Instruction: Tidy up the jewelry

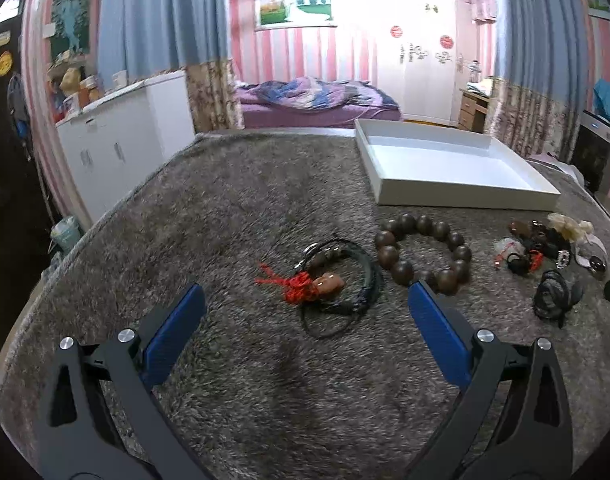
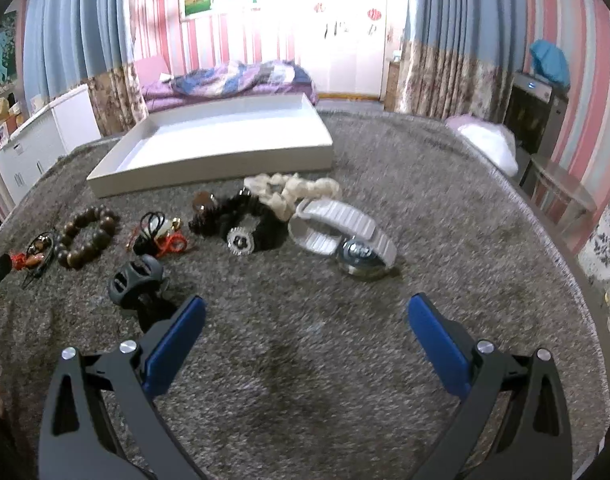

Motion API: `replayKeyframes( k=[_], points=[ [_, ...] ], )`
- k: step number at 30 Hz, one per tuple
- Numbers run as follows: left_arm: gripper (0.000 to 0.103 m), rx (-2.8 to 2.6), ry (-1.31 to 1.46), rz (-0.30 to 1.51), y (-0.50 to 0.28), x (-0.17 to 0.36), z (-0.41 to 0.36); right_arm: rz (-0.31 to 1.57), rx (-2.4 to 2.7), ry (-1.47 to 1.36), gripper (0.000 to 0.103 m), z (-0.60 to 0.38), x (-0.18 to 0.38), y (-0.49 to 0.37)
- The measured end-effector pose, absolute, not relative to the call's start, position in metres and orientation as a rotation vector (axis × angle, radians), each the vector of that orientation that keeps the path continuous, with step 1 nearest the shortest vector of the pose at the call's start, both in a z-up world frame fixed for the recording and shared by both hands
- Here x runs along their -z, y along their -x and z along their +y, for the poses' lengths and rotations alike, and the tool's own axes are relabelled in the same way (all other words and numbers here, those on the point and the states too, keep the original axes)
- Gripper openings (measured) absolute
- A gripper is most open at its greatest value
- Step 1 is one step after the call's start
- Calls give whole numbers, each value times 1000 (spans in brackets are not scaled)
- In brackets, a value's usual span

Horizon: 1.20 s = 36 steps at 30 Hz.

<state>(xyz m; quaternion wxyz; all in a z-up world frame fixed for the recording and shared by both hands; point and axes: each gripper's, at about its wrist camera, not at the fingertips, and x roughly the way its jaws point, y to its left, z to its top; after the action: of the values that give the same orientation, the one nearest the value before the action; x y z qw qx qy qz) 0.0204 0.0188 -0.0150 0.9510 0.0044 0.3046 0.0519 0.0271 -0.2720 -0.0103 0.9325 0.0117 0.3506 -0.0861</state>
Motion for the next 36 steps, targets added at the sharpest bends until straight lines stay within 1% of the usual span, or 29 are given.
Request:
replayKeyframes(
  k=[14,20,29,36],
  points=[
    [100,-80,-81,614,-19,15,6,656,153,-10,101,-265,14,-19],
    [100,-58,-84,628,-22,17,5,660,157,-24,101,-267,15,-20],
    [100,-80,0,653,-28,21,18,679,155,-26,101,-268,18,-25],
    [100,-87,-41,675,-33,24,11,690,152,-22,101,-266,20,-26]
  ],
)
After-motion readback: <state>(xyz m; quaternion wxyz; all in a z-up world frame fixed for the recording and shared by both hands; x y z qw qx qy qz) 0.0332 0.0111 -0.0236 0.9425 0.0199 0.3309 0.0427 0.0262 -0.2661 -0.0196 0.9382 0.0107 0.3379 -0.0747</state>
